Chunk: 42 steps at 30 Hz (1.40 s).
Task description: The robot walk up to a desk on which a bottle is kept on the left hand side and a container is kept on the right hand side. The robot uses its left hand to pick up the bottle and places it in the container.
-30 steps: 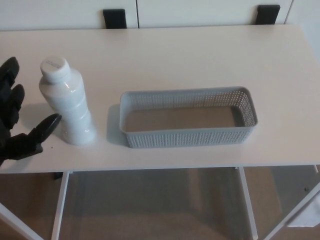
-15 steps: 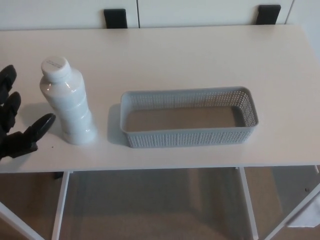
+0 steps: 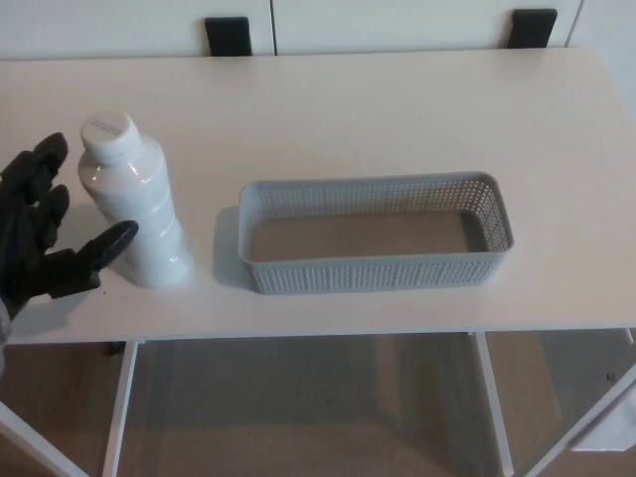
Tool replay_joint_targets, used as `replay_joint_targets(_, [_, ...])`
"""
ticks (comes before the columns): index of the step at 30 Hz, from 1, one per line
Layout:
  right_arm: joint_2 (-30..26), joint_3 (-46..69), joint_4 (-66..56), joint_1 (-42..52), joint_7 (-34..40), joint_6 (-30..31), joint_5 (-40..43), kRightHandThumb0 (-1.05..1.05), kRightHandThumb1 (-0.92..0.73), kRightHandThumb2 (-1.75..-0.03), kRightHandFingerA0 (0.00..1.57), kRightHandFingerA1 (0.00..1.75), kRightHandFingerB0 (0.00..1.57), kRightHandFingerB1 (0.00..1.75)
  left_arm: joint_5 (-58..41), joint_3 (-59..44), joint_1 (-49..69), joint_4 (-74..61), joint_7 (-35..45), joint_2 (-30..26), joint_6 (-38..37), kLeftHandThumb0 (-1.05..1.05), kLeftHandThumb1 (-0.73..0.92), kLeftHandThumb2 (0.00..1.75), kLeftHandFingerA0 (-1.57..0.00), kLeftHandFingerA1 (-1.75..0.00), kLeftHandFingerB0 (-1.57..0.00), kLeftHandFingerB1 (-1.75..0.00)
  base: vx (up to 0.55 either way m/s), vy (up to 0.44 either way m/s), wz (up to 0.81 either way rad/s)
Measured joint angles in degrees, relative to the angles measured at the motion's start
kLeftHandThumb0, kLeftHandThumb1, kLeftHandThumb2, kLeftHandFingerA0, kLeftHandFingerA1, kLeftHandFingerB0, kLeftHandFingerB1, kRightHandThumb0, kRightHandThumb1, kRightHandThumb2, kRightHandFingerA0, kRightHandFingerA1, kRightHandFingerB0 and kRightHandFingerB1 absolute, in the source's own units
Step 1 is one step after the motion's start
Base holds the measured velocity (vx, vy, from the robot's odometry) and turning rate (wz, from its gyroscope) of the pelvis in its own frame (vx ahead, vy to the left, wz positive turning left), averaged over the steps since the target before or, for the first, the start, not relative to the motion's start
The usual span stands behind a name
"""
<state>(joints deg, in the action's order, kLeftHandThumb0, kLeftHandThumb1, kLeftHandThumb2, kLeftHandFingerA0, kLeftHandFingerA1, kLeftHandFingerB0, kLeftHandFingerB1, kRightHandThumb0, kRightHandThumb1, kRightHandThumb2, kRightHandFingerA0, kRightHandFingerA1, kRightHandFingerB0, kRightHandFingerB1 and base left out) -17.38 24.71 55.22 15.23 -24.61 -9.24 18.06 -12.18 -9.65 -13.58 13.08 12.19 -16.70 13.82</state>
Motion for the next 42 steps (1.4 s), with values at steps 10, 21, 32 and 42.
replay_joint_targets(10, [0.0,-0.2,-1.5,-1.0,0.9,1.1,0.0,-0.59,-0.22,-0.60,0.91,0.56,0.73,0.50,2.5,2.6,-3.9,7.4,-0.1,0.7,-2.4,-0.56,0.37,0.73,-0.06,-0.42,-0.06,-0.13,0.00,0.000,0.00])
replay_joint_targets(21, [0.1,-0.7,-3.1,-1.9,1.3,1.7,0.0,-0.54,-0.27,-0.50,0.91,0.51,0.76,0.45,6.5,7.3,-10.9,15.6,-3.2,4.8,-4.2,-0.19,0.77,0.62,-1.19,-0.57,-0.50,-0.36,0.00,0.000,0.00])
replay_joint_targets(32, [0.1,-1.0,-3.1,-3.6,1.4,2.0,0.0,-0.55,-0.28,-0.50,0.90,0.50,0.75,0.44,10.6,9.9,-13.4,16.2,-9.1,8.6,-5.8,-0.16,0.80,0.69,-1.11,-1.23,-0.83,-0.81,0.00,0.000,0.00])
replay_joint_targets(42, [-0.1,-2.1,-4.9,-3.5,1.5,2.0,-1.0,-0.58,-0.29,-0.51,0.92,0.50,0.75,0.44,11.1,8.5,-11.8,13.7,-10.2,8.9,-7.1,-0.20,0.81,0.64,-1.07,-1.25,-0.84,-0.75,0.00,0.000,0.00])
